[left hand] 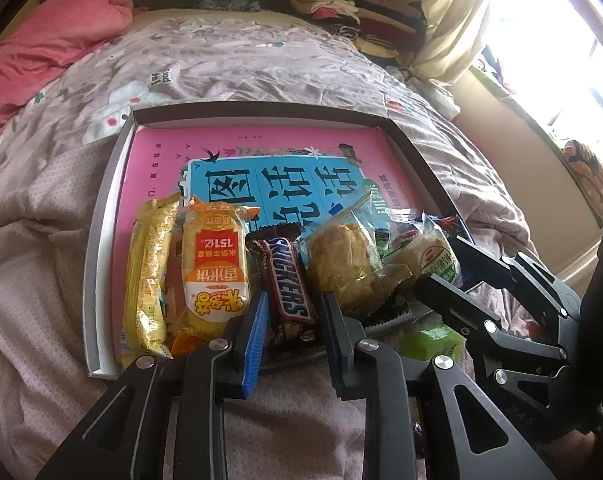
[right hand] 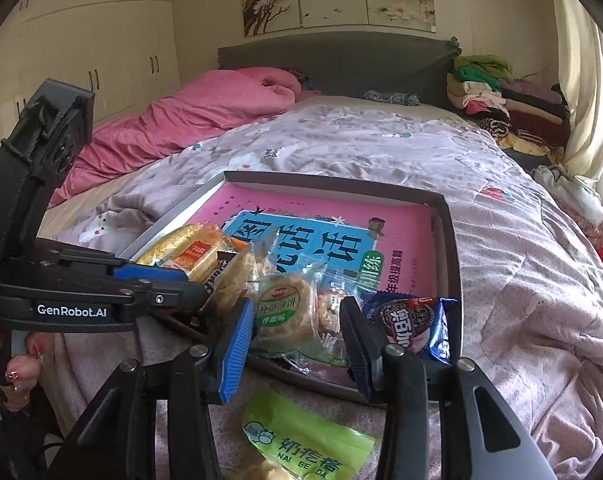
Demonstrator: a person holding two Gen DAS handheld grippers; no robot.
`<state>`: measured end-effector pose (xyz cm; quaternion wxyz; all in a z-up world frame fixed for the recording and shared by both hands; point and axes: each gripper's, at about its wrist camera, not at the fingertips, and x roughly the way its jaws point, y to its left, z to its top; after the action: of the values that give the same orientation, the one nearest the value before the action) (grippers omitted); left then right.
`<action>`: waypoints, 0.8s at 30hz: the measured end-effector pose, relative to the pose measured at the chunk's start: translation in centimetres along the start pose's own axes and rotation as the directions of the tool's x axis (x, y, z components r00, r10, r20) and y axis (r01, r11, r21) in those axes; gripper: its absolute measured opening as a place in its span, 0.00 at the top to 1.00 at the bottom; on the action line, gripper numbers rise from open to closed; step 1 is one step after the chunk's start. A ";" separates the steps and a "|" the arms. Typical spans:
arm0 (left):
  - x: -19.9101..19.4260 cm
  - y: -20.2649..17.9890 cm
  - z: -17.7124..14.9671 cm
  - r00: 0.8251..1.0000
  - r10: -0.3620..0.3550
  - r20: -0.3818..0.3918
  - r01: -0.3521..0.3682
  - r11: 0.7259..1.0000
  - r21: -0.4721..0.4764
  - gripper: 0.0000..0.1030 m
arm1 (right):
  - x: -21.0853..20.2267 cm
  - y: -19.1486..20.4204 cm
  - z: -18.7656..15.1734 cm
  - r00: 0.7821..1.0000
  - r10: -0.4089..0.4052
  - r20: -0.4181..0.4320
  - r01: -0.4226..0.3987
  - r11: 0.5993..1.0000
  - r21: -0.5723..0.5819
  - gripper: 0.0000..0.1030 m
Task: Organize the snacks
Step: 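Lower the Snickers bar into the tray and open the left tool, then withdraw the left tool from the tray toward the dark candy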
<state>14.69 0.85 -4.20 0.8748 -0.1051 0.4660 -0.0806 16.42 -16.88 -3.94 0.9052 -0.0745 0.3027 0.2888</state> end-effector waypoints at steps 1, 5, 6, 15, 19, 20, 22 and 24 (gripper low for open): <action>-0.1 0.0 0.0 1.000 -0.001 0.002 0.001 1.000 0.000 0.69 | -0.1 0.0 0.0 1.000 -0.003 0.002 0.003 1.000 -0.002 0.56; -0.5 -0.1 -0.1 1.000 0.001 0.008 -0.001 1.000 0.002 0.63 | -0.2 0.0 0.0 1.000 -0.007 0.004 0.007 1.000 -0.005 0.56; -0.7 -0.1 0.0 1.000 0.002 0.010 -0.002 1.000 0.004 0.62 | -0.2 -0.1 0.0 1.000 -0.005 0.004 0.005 1.000 -0.004 0.56; -1.9 -0.4 0.0 0.999 0.012 0.032 -0.013 1.000 0.014 0.49 | -1.1 -0.8 0.3 0.999 -0.003 0.036 0.002 0.999 0.034 0.53; -2.3 -0.5 0.1 0.999 0.014 0.044 -0.014 1.000 0.014 0.44 | -1.5 -1.4 0.5 0.999 -0.001 0.048 -0.002 0.998 0.064 0.52; -2.5 -0.5 0.1 0.999 0.012 0.047 -0.013 1.000 0.013 0.43 | -1.6 -1.6 0.6 0.999 -0.001 0.051 -0.003 0.997 0.072 0.51; -2.8 -0.6 0.1 0.998 0.013 0.055 -0.014 1.000 0.016 0.41 | -1.8 -1.8 0.6 0.998 -0.002 0.056 -0.003 0.996 0.085 0.50; -3.1 -0.8 0.1 0.998 0.016 0.065 -0.018 0.999 0.027 0.39 | -2.1 -2.1 0.6 0.998 -0.001 0.064 -0.005 0.995 0.097 0.50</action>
<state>13.00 0.82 -1.42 0.8916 -0.0914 0.4369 -0.0762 16.60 -19.39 -2.28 0.9167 -0.0208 0.2875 0.2767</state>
